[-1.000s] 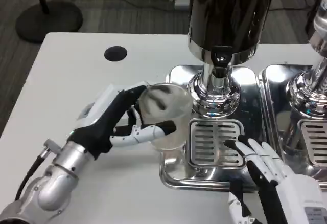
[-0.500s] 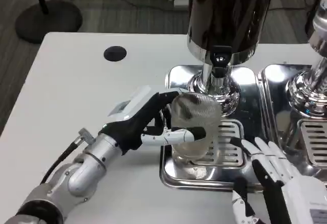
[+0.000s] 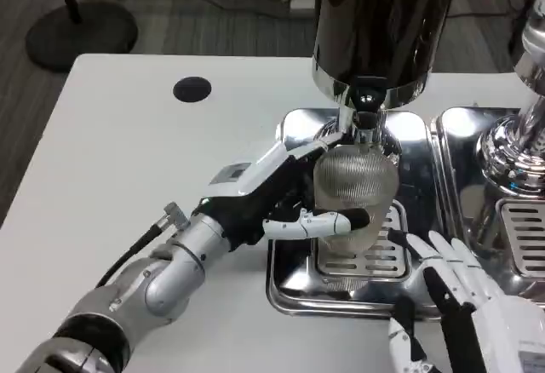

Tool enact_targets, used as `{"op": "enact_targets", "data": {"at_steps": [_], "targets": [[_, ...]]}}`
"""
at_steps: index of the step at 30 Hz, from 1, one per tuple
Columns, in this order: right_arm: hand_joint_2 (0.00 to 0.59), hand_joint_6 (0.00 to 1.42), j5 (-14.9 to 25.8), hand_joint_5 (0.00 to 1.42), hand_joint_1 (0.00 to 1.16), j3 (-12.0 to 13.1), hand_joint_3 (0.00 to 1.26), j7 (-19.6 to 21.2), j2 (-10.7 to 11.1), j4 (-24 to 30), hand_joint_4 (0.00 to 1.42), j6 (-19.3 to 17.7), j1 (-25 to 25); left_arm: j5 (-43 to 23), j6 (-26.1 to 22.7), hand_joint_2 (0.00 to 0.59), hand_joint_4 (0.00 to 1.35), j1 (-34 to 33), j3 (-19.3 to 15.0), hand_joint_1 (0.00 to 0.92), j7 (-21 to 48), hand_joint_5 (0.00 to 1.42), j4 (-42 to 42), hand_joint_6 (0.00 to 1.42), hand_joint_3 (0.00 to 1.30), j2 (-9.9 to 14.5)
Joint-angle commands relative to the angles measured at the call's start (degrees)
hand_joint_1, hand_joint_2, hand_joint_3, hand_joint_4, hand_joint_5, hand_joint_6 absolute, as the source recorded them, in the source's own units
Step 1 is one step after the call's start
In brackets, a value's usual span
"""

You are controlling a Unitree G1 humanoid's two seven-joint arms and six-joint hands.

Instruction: Grasp the cup under the faucet to collect the drink, then remove the cup.

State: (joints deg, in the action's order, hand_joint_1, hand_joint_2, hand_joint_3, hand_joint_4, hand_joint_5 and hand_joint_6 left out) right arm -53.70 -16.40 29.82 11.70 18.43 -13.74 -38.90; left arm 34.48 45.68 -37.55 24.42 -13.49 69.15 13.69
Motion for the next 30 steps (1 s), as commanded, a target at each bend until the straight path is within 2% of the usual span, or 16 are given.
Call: {"op": "enact_targets", "data": {"at_steps": [1,6,16,18,20,23,27,30], "targets": [[0.586,0.23,0.16,0.11,0.47,-0.04,0.22,0.84,-0.04,0.38,0.13,0.09,-0.43,0.47,-0.46,0.113,0.05,-0.59,1.03,0.095,1.35,0.21,0.2,0.28,0.09,0.75],[0.586,0.23,0.29,0.11,0.47,-0.13,0.22,0.69,-0.07,0.19,0.14,0.11,-0.01,-0.88,1.27,0.093,0.0,-0.04,0.47,0.054,2.3,0.17,-0.77,0.23,0.06,2.1],[0.586,0.23,0.76,0.12,0.47,-0.11,0.22,0.4,0.08,-0.98,0.14,0.12,1.85,-6.97,7.46,0.078,0.0,3.87,-4.04,0.033,7.34,0.12,-5.38,0.2,0.04,7.61],[0.586,0.23,0.79,0.12,0.47,-0.17,0.22,0.36,0.07,-1.28,0.14,0.21,2.18,-8.74,9.02,0.077,0.0,4.97,-5.47,0.032,9.14,0.11,-6.92,0.2,0.04,9.54],[0.586,0.23,0.88,0.12,0.47,-0.16,0.22,0.3,0.13,-1.57,0.14,0.26,2.4,-12.67,10.84,0.097,0.0,5.99,-7.71,0.005,13.07,0.08,-8.01,0.16,0.04,11.51],[0.586,0.23,0.98,0.12,0.47,-0.1,0.22,0.18,0.31,-1.78,0.14,0.31,2.61,-18.54,12.37,0.103,0.0,6.5,-10.47,0.0,19.42,0.05,-8.85,0.15,0.04,12.69],[0.586,0.23,1.14,0.12,0.47,0.05,0.22,-0.1,0.78,-1.63,0.14,0.21,2.43,-26.64,13.81,0.101,0.02,6.11,-13.6,0.0,28.57,0.08,-11.2,0.17,0.06,13.27],[0.586,0.23,1.53,0.12,0.47,0.21,0.22,-0.46,1.02,-1.67,0.14,0.22,2.51,-34.23,12.67,0.101,0.04,4.49,-15.44,0.0,37.93,0.11,-14.14,0.19,0.07,12.73]]}}
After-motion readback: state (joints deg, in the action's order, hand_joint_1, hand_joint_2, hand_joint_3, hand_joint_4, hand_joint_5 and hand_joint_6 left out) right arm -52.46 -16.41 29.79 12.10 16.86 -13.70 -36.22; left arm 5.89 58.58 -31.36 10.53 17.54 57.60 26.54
